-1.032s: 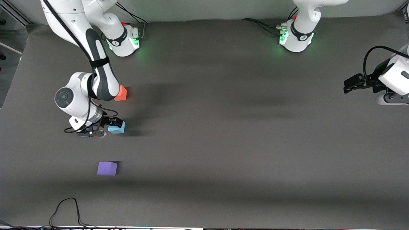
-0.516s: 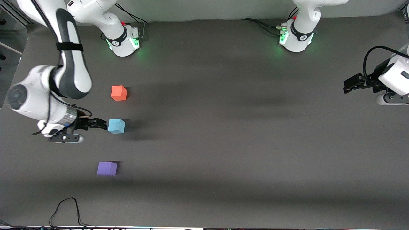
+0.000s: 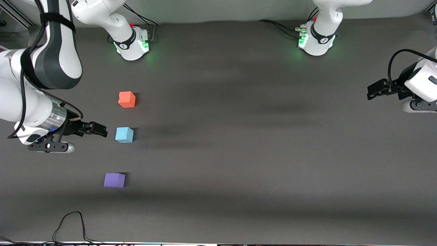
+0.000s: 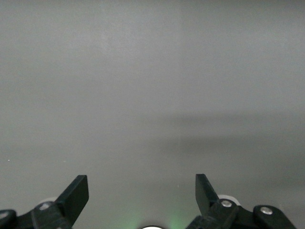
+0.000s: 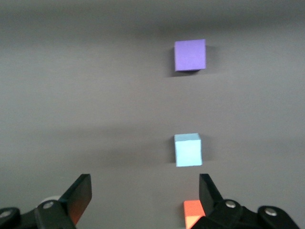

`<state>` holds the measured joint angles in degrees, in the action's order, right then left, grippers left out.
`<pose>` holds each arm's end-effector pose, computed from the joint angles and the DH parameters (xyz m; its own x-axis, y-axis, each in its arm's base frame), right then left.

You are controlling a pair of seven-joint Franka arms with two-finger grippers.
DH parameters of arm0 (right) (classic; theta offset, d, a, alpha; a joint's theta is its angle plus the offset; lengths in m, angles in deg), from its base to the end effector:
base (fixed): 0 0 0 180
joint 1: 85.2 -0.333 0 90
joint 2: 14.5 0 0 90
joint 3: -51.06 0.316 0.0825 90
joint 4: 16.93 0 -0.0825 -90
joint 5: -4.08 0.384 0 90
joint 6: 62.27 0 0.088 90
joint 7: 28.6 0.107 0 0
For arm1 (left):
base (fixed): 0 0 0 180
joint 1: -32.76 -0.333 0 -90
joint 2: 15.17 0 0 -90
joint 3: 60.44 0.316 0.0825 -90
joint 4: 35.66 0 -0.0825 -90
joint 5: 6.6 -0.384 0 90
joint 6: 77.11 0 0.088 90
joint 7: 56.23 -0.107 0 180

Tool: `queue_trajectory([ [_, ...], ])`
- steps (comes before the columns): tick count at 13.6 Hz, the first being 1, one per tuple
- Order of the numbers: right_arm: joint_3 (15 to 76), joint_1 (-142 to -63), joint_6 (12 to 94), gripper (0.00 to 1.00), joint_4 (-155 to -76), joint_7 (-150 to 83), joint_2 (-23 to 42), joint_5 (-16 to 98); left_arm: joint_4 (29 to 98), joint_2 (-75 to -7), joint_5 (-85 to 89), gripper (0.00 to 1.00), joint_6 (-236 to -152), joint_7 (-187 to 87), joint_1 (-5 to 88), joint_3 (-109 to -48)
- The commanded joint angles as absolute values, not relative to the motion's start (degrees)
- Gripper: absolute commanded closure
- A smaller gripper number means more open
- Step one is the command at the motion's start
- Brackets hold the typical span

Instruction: Place blue block between orange and purple blocks

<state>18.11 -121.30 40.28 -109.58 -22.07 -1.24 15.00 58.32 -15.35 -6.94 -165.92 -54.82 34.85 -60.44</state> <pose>0.6168 0.0795 0.5044 0.9955 -0.0905 -0.0276 -0.0920 -0.9941 -0.0572 0.5498 -0.0194 0.5884 0.9956 -0.0116 -0.0931 -0.0124 -0.9999 -0.0082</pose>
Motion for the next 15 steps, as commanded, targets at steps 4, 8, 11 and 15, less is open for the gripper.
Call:
queue_trajectory([
  [4,47.0,-95.5,36.5,0.00,-112.0,-10.9,-12.2,7.6,58.6,-15.2,-7.2,0.00,-166.6,-54.6,35.7,-59.8],
  [8,60.8,-82.4,36.7,0.00,-119.7,-10.8,-20.6,7.6,58.6,-15.2,-7.2,0.00,-166.6,-54.7,35.7,-59.8],
  [11,58.2,-83.2,37.6,0.00,-121.0,-13.9,-21.7,7.6,58.6,-15.2,-7.2,0.00,-166.7,-54.7,35.7,-59.8],
  [15,57.7,-83.2,38.2,0.00,-121.4,-15.1,-19.7,7.6,58.6,-15.2,-7.2,0.00,-166.8,-54.7,35.7,-59.8],
])
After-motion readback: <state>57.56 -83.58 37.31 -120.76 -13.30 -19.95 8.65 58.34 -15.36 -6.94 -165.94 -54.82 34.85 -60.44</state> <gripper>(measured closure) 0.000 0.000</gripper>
